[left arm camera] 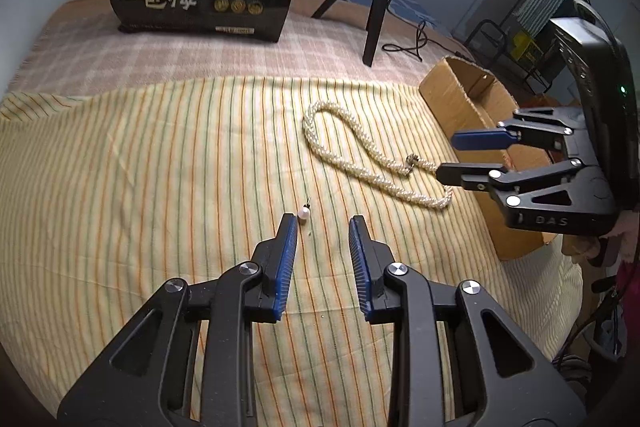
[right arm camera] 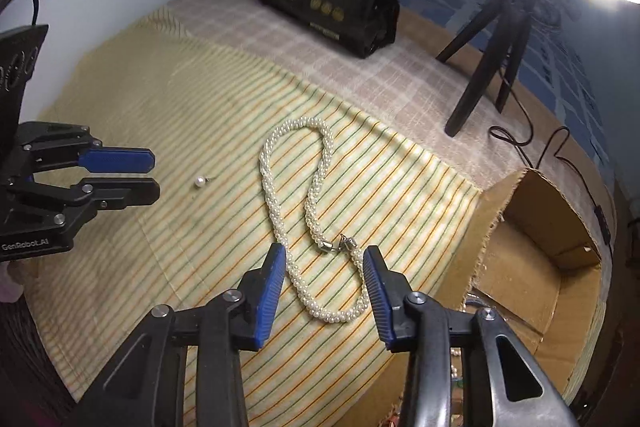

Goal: Organize jewelry
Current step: 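Withdraw both tools toward the twisted pearl necklace and the second earring, then close the right tool on the twisted pearl necklace while the left tool grasps the second pearl earring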

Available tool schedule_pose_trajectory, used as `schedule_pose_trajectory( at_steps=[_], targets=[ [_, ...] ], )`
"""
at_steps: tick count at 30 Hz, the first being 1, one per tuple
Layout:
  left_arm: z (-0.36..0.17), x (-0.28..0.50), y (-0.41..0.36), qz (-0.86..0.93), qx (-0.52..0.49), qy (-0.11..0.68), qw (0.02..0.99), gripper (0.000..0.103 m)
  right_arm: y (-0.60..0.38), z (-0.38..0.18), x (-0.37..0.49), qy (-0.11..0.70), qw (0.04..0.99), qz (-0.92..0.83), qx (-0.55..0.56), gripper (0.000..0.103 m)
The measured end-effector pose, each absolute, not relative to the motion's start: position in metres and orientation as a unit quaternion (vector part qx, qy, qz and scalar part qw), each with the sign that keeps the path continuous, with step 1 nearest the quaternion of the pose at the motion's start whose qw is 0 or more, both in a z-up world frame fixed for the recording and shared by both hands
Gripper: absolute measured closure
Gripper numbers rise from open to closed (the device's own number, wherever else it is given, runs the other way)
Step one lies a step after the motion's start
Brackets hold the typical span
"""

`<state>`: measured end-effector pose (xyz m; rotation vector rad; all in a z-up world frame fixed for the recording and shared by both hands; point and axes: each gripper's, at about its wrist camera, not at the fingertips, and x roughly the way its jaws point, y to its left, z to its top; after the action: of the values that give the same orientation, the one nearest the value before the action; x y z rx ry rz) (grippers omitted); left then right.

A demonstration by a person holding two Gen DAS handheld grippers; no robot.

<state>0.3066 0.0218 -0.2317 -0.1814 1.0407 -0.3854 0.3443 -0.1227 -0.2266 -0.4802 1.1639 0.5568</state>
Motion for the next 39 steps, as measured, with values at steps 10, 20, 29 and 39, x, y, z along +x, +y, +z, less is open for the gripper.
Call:
schedule_pose_trajectory(
  at_steps=[10, 20, 29, 39],
  targets=[
    [-0.252, 0.316, 0.012, -0.188, -0.068, 0.503, 0.841, 0.081, -0.111, -0.256, 0.357, 0.562, 0.745, 0.254, -0.254, 0.068],
    [-0.267, 0.328, 0.000, -0.182, -0.031, 0.508, 0.841, 0.084, -0.104, -0.265, 0.367, 0.567, 0.736, 0.248, -0.275, 0.070],
    [-0.272, 0.333, -0.005, -0.176, -0.005, 0.499, 0.849, 0.092, -0.090, -0.271, 0.378, 0.566, 0.730, 0.250, -0.289, 0.076],
    [-0.269, 0.330, 0.004, -0.170, -0.032, 0.490, 0.855, 0.096, -0.089, -0.266, 0.379, 0.567, 0.746, 0.244, -0.251, 0.097]
  ],
)
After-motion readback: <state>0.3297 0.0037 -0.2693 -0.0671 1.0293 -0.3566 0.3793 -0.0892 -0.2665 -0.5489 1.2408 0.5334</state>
